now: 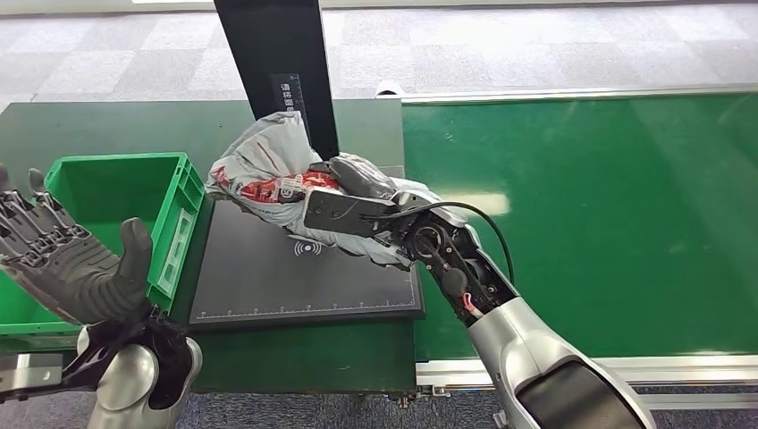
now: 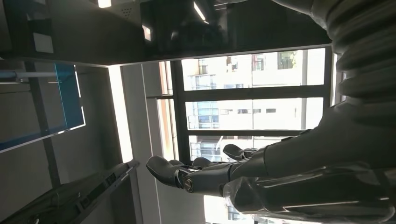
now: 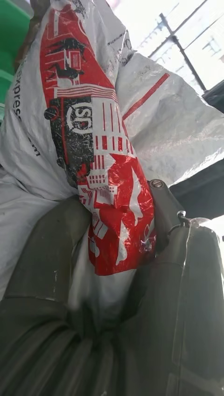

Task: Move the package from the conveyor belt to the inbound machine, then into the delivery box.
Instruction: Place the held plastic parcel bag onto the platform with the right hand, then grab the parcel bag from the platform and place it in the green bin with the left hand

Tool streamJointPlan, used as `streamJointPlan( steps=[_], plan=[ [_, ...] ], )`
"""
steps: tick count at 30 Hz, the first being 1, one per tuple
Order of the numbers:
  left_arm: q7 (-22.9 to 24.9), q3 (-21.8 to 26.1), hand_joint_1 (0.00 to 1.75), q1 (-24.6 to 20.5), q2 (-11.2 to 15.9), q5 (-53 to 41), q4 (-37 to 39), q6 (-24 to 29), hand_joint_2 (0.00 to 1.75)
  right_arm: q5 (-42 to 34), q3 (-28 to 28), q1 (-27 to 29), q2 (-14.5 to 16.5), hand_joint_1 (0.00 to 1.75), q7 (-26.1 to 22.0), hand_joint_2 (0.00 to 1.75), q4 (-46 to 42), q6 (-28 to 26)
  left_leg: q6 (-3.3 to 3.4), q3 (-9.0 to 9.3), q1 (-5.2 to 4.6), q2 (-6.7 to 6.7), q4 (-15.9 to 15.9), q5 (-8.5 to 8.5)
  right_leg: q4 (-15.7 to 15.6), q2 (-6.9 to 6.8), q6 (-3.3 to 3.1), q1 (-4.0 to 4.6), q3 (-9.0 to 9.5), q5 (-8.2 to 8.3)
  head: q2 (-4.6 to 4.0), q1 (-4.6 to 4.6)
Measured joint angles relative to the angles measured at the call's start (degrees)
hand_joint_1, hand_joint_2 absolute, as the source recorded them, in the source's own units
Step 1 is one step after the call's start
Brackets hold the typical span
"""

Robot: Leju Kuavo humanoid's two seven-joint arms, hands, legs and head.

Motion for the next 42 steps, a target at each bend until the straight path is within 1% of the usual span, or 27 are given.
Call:
streamJointPlan(
  steps=[3,4,7,8,12,15,20,25,27,32,34,36,38,39,42],
  plan=[
    [-0.1,-0.2,0.0,-0.5,-0.2,-0.4,0.4,-0.2,1.75,0.5,1.1,-0.1,1.5,1.75,0.2,1.75,2.7,0.4,0.0,0.0,0.01,0.0,0.0,0.0,0.0,0.0,0.0,0.01,-0.02,0.0,0.01,0.0],
    [-0.1,-0.3,0.0,-0.7,-0.3,-0.6,0.4,-0.1,1.75,0.7,1.4,-0.1,2.0,1.41,0.3,1.75,3.5,0.5,0.0,0.0,0.01,0.0,0.0,0.0,0.0,0.0,0.0,0.01,-0.03,0.0,0.0,0.0],
    [0.3,-0.5,0.0,-1.2,-0.7,-1.6,0.5,0.0,1.75,0.4,2.8,-0.1,3.2,0.1,1.2,1.75,5.7,0.2,0.0,0.0,0.02,0.0,0.0,0.0,0.0,0.01,-0.01,0.02,-0.04,0.0,0.01,0.0],
    [0.5,-0.5,0.0,-1.3,-0.8,-1.9,0.5,0.0,1.75,0.2,3.3,-0.1,3.5,0.0,1.8,1.75,6.4,0.0,0.0,0.0,0.02,0.0,0.0,0.0,0.0,0.01,-0.01,0.03,-0.04,0.0,0.01,0.0],
    [0.9,-0.6,0.0,-1.5,-1.1,-2.3,0.5,-0.1,1.75,-0.3,4.6,-0.3,4.1,0.0,4.6,1.75,8.7,-1.3,0.0,-0.01,0.02,0.0,0.0,0.0,0.0,0.01,0.0,0.02,-0.03,0.0,0.02,0.02],
    [1.0,-0.6,0.0,-1.6,-1.2,-2.3,0.5,-0.3,1.75,-0.3,5.2,-0.5,4.2,0.0,5.6,1.75,10.2,-1.9,0.0,-0.01,0.01,0.0,0.0,0.0,0.0,0.01,0.0,0.01,-0.03,0.0,0.01,0.02],
    [1.2,-0.6,0.0,-1.9,-1.2,-2.4,0.7,-0.9,1.75,-1.0,5.5,-0.5,4.1,0.0,5.4,1.75,11.5,-1.9,0.0,0.0,0.01,0.0,0.0,0.0,0.0,0.01,0.0,0.01,-0.06,0.0,0.01,0.0],
    [2.3,-0.8,0.0,-2.7,-1.3,-4.2,1.4,-2.4,1.75,-1.9,5.4,-0.4,3.2,0.0,3.0,1.75,12.2,-3.4,0.0,0.0,0.01,0.02,0.0,0.0,0.0,0.03,-0.01,0.01,-0.07,0.01,0.01,0.0],
    [3.7,-1.4,0.0,-2.8,-1.3,-6.1,1.7,-3.7,1.75,-2.0,5.1,-0.4,2.9,0.0,2.2,1.75,12.3,-5.1,0.0,0.0,0.01,0.02,0.0,0.0,0.0,0.04,-0.02,0.01,-0.07,0.02,0.01,0.01],
    [9.9,-4.8,0.0,-2.8,-0.9,-15.3,3.7,-9.6,1.75,-3.3,2.0,-0.3,1.4,0.0,1.9,1.75,9.5,-10.9,0.0,0.0,0.0,0.01,0.0,0.0,0.0,0.04,-0.02,0.0,-0.07,0.02,0.0,0.0],
    [12.6,-6.4,0.0,-2.8,-0.7,-19.7,4.9,-13.1,1.75,-3.9,-0.2,0.6,0.5,0.0,1.2,1.75,6.2,-12.6,0.0,0.0,0.0,0.01,0.0,0.0,0.0,0.03,-0.02,-0.01,-0.07,0.02,0.01,0.0],
    [15.5,-8.2,0.0,-2.8,-0.4,-25.3,7.1,-17.8,1.75,-4.6,-2.8,2.9,-0.9,0.0,-0.7,1.75,-0.3,-14.9,0.0,-0.01,-0.01,-0.08,0.1,0.0,0.0,-0.03,-0.02,-0.01,-0.07,0.02,0.0,0.01],
    [17.2,-10.2,0.0,-2.9,-0.2,-30.7,10.6,-20.7,1.75,-5.0,-5.9,7.0,-2.4,0.0,-3.3,1.75,-10.4,-18.8,0.0,-0.03,-0.01,-0.21,0.1,-0.01,0.0,-0.11,-0.01,-0.02,-0.1,0.01,0.0,0.0],
    [17.5,-11.1,0.0,-3.2,-0.1,-33.0,13.0,-21.1,1.75,-4.9,-7.6,9.6,-3.2,0.0,-4.5,1.75,-16.7,-21.4,0.0,-0.04,-0.01,-0.26,0.1,-0.02,0.0,-0.13,-0.01,-0.03,-0.11,0.0,0.0,0.01],
    [17.9,-13.5,0.0,-5.0,-0.2,-38.0,21.2,-19.6,1.75,-4.2,-12.2,17.9,-5.2,0.0,-6.2,1.75,-36.3,-28.3,-0.02,-0.09,-0.03,-0.31,0.1,-0.06,-0.1,-0.17,0.02,-0.05,-0.11,-0.02,0.0,0.01]
  ],
)
